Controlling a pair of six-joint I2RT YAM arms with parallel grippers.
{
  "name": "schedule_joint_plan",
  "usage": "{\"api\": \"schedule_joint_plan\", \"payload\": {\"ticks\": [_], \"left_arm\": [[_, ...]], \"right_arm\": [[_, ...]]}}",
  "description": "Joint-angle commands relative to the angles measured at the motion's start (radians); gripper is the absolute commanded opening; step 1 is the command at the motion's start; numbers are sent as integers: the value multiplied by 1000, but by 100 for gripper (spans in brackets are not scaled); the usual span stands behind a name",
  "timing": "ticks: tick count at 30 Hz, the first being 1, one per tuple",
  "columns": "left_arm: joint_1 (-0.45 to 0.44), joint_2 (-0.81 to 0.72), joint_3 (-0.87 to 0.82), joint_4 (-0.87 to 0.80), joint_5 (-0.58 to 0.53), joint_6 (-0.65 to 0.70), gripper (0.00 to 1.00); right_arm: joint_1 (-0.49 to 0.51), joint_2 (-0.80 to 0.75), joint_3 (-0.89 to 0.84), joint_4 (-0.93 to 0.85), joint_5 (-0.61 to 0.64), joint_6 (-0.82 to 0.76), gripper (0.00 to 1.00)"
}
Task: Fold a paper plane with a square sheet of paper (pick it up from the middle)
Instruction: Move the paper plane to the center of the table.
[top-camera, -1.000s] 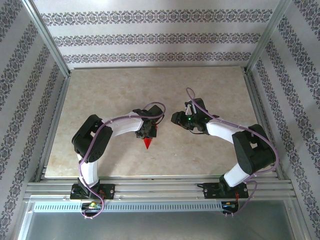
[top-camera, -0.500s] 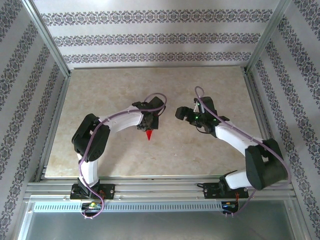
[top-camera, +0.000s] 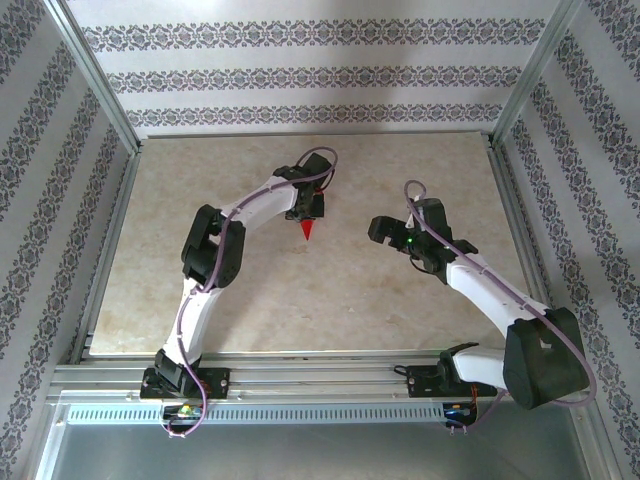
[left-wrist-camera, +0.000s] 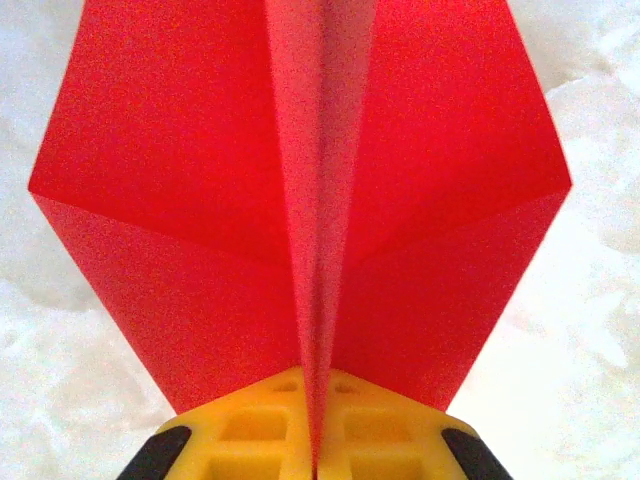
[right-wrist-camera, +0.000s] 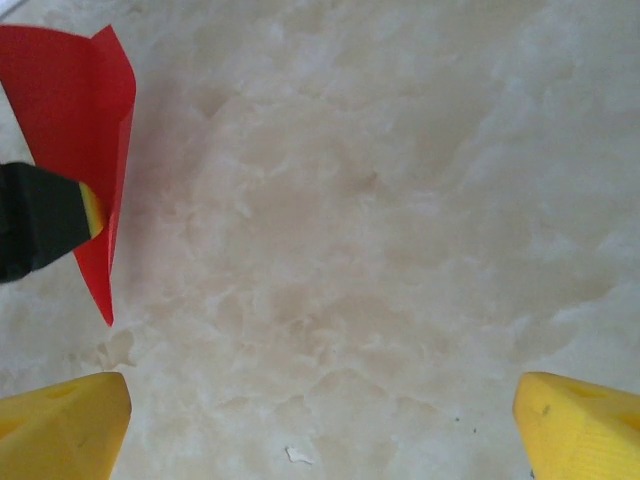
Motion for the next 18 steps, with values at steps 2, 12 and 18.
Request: {"api": "schedule_joint_plan", "payload": {"ticks": [2,12,18], "left_arm": [[10,54,89,-118,1,14,9],[12,126,133,-144,-12,-4,14],[11,145,128,-144,-9,-7,20]], "right_arm": [[-10,7,-4,-9,0,-19,98],[-13,31,2,-3,-24,-11,98],[-13,31,-4,0,-25,1,98]]}}
